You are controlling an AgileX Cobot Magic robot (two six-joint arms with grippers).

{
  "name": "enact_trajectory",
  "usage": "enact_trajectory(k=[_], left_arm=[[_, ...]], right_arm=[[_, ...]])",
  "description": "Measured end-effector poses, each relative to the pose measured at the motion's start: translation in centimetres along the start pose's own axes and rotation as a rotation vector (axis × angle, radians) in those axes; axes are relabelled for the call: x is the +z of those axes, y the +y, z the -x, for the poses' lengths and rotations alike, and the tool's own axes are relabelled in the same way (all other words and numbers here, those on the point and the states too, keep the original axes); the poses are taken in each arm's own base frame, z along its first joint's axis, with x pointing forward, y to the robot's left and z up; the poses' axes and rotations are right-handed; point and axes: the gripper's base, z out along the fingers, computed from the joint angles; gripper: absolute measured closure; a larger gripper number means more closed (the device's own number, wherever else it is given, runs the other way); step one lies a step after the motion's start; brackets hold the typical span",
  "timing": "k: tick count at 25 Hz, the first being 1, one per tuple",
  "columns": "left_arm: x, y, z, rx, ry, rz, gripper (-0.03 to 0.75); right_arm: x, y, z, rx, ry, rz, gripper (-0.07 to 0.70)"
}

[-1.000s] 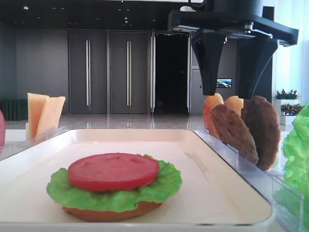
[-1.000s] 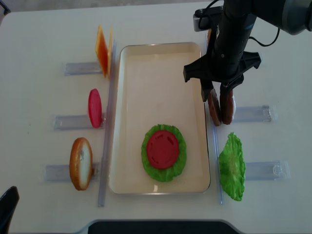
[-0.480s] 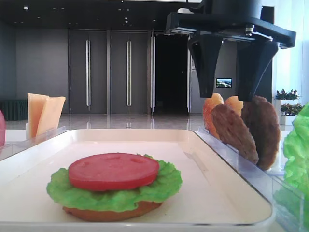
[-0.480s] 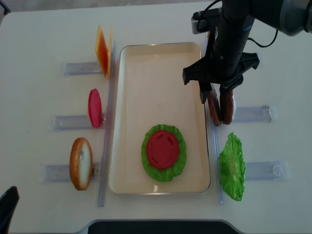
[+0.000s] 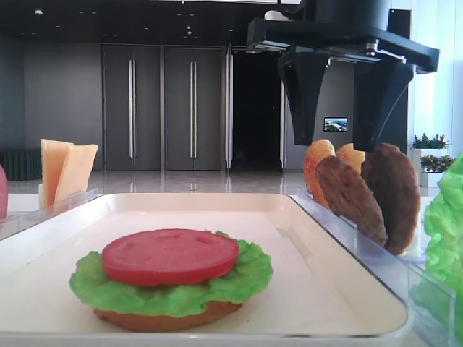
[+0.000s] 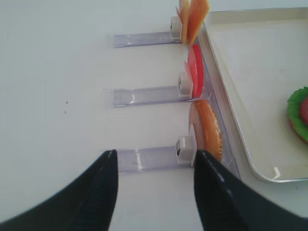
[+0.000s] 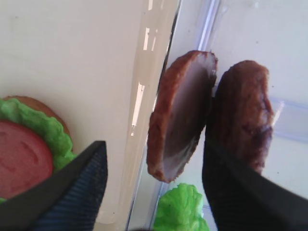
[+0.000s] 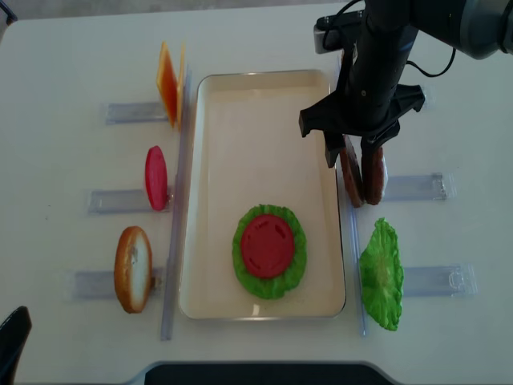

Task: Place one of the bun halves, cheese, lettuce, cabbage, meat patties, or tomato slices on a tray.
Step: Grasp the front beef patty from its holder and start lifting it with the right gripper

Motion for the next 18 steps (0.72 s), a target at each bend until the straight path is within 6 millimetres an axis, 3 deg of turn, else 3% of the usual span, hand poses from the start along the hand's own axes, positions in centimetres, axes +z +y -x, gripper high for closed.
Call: enact_trajectory(k=[10,18], left_arm=[[0.0,0.0,0.0,-0.014,0.0,0.001,0.325],[0.0,0.0,0.0,-0.013,0.0,0.002,0.325]], right_arm=[[2.2,-0.1,0.6,0.001,0.055,-0.017,0.19],[2.6,-0.3,0.8,-0.016,0.045,-0.042,0.192]])
